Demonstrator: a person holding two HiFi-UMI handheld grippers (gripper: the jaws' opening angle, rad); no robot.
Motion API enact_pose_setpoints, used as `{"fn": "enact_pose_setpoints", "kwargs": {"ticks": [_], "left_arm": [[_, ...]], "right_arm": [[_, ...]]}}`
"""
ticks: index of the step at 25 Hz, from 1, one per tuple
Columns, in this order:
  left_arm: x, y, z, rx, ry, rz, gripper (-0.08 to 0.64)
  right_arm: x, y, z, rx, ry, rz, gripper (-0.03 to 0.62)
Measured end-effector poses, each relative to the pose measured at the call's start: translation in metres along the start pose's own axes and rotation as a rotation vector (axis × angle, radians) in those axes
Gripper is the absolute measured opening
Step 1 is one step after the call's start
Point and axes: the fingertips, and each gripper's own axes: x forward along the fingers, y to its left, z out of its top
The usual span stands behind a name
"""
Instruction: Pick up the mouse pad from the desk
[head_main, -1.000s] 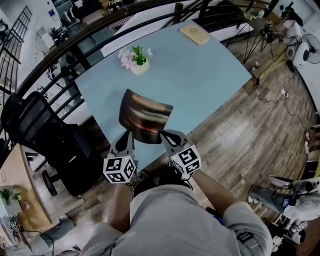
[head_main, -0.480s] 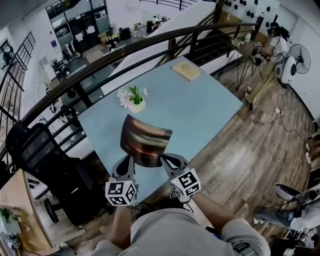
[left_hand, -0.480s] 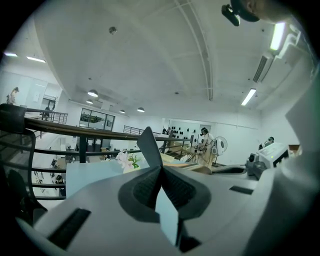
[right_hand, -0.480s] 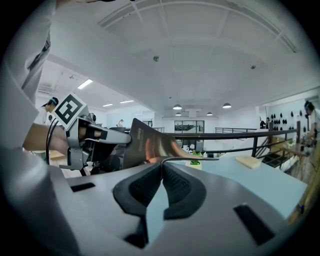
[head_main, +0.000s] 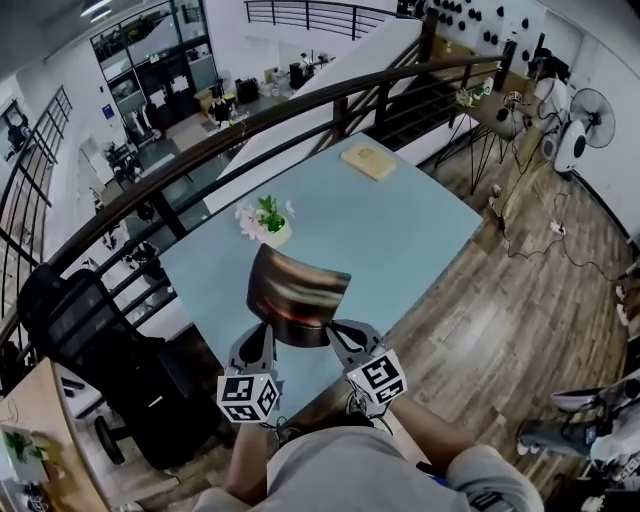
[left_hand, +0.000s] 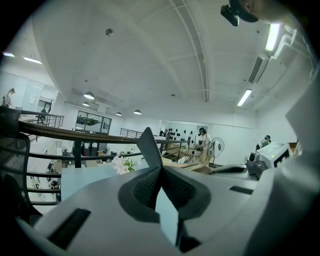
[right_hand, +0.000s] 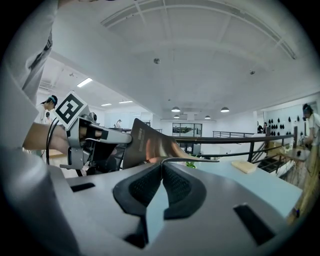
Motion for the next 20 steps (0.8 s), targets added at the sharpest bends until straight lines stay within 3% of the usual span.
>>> {"fn": "enact_pose_setpoints", "kwargs": {"ticks": [20], "left_arm": [[0.005, -0.017, -0.001, 0.009, 0.012, -0.036, 0.023]], "right_arm": [[-0.015, -0.007, 0.001, -0.01, 0.005, -0.034, 0.018]]}}
